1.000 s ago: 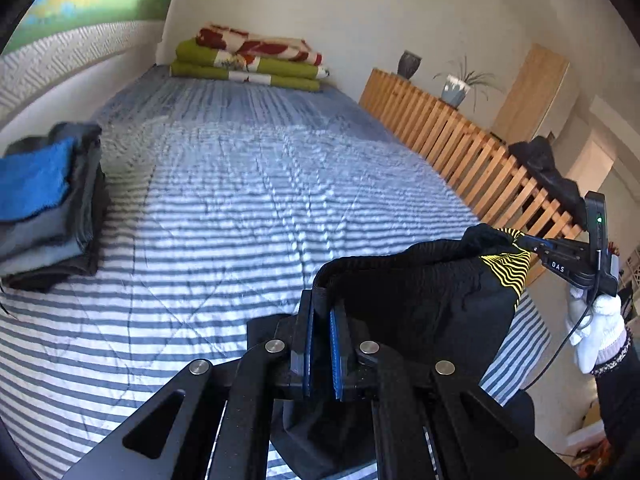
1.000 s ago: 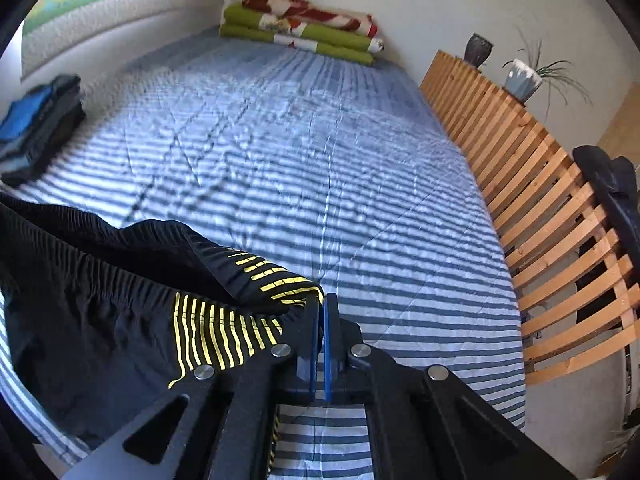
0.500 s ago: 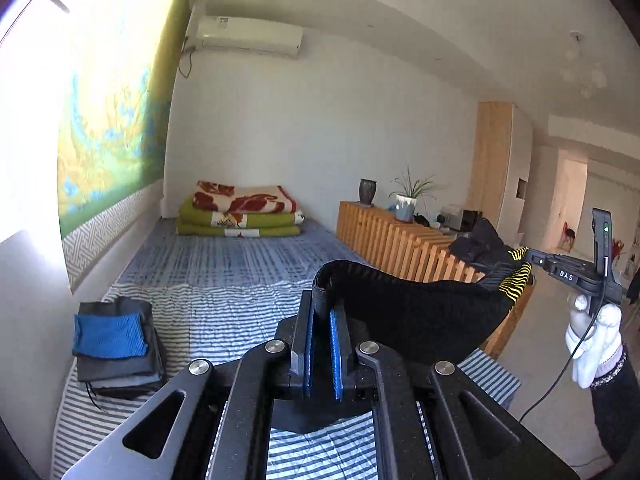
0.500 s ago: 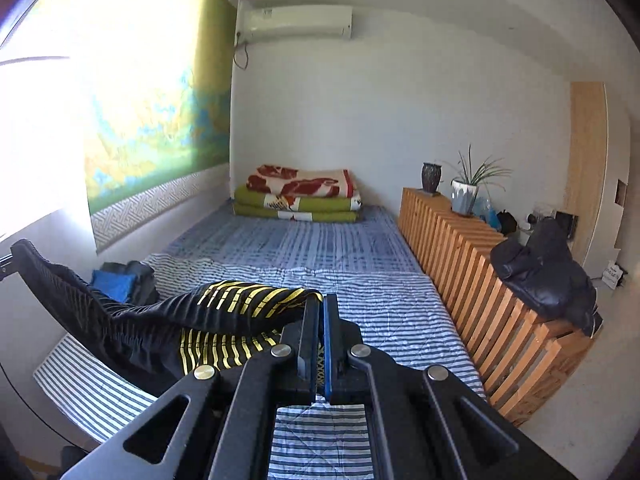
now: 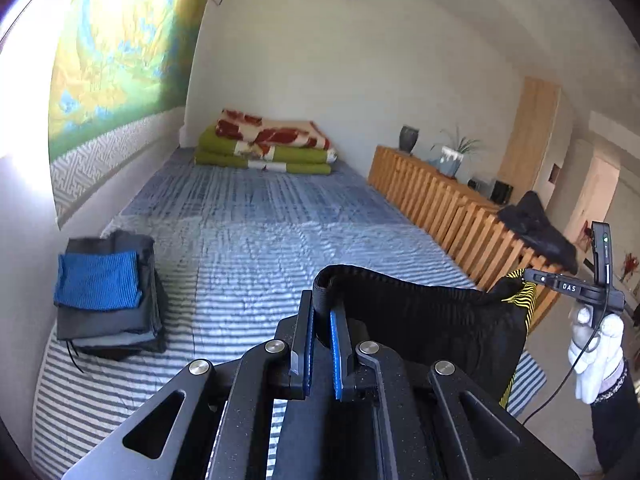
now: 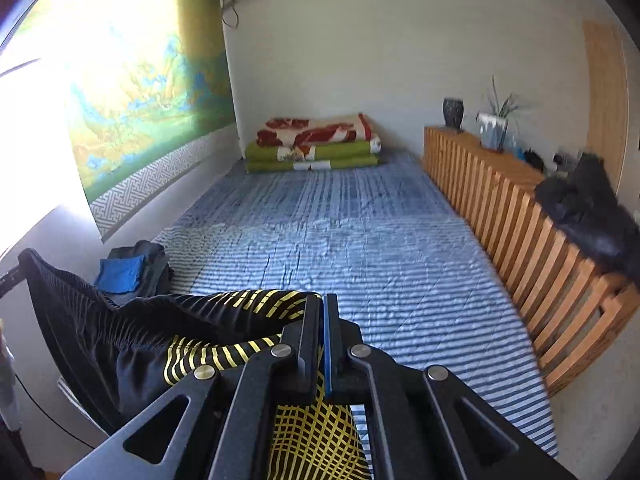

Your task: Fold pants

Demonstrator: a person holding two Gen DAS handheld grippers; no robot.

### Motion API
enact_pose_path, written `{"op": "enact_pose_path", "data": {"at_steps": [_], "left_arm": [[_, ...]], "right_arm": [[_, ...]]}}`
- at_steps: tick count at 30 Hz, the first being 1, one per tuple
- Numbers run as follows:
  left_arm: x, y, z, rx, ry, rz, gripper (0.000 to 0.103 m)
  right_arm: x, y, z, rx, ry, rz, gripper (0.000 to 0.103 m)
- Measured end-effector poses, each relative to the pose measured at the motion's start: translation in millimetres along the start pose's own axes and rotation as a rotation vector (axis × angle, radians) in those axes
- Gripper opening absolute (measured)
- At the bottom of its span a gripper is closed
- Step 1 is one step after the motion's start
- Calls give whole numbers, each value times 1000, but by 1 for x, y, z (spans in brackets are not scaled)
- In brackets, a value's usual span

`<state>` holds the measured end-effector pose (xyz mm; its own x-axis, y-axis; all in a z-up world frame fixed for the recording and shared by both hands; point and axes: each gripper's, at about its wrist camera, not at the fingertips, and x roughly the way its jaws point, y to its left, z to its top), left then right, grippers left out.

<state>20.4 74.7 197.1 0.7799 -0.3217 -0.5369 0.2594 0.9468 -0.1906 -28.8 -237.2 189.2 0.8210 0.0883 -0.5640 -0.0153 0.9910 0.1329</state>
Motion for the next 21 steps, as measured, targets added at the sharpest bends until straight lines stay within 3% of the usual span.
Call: {"op": "enact_pose_path", "data": {"at_steps": [4, 6, 8, 11, 15, 17, 21], "left_arm": [[136, 46, -36, -53, 190, 82, 10], [202, 65, -58, -81, 322, 145, 13], [239, 72, -78, -99, 374, 183, 15], [271, 63, -100, -71, 400, 127, 16], [312, 21, -118, -2, 451, -5, 16], [329, -4, -122, 2, 470, -92, 16], [365, -56, -126, 53, 505, -160, 16]], "right_arm": [[138, -22, -20, 93, 216, 27, 1], [204, -27, -33, 80, 316, 42, 1], [271, -34, -48, 77, 432, -3, 3], [325, -44, -64, 87, 500, -51, 5], [356, -33, -70, 4, 537, -11, 15], [371, -24, -73, -16, 562, 24, 27], [389, -14, -88, -4, 592, 47, 27]]}}
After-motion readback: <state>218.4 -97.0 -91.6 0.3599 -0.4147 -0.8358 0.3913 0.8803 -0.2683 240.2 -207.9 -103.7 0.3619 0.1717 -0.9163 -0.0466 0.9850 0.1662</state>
